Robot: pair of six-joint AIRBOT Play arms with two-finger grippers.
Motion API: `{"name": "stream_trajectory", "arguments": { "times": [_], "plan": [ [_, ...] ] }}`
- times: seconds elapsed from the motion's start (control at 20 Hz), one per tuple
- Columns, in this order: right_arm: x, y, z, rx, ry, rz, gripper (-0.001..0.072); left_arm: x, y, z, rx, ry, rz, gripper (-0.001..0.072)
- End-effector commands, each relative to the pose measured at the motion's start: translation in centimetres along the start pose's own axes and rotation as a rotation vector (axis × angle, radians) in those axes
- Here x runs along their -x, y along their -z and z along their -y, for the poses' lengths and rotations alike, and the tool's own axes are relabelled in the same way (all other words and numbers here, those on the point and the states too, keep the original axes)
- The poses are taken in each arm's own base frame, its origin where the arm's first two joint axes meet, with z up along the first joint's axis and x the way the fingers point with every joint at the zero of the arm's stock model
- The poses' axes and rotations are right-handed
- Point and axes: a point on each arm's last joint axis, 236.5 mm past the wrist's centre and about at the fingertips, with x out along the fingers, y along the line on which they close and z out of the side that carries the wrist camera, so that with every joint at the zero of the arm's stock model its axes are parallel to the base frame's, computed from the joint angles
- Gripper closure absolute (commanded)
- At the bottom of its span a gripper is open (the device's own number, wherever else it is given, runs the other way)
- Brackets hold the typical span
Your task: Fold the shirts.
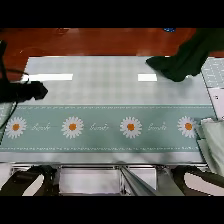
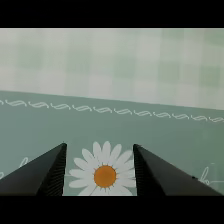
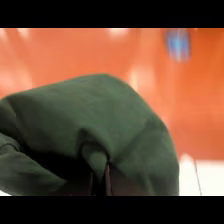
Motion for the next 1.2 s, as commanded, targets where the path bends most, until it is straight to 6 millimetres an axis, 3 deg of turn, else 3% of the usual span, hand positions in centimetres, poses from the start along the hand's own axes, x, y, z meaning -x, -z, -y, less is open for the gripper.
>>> {"name": "stream_trajectory", "arguments": {
  "times": [0.0,0.15,0.2,0.3,0.8,1.0,1.15],
  "plan": [
    [10.2,-9.1,-5.4,0.072,-0.102,0.294,0.0687,1.3,5.0,0.5,0.027,0.074,0.063,0.0198],
    [15.9,-12.8,-9.3,0.098,-0.200,0.414,0.0687,1.5,7.4,1.6,0.057,0.146,0.051,0.0198],
    [17.0,-12.9,-10.5,0.110,-0.234,0.421,0.0687,1.5,7.8,2.1,0.069,0.169,0.041,0.0198],
    [17.3,-10.5,-13.4,0.132,-0.322,0.327,0.0687,1.4,8.0,2.7,0.082,0.195,0.028,0.0198],
    [12.8,13.9,-34.0,0.205,-0.877,-0.382,0.0686,1.3,8.0,2.8,0.083,0.197,0.026,0.0199],
    [10.2,26.8,-40.3,0.262,-0.937,-0.674,0.0686,1.1,8.1,2.7,0.084,0.193,0.015,0.0199],
    [8.9,34.2,-43.2,0.298,-0.938,-0.827,0.0686,1.1,8.1,2.8,0.086,0.197,0.012,0.0199]
  ]
}}
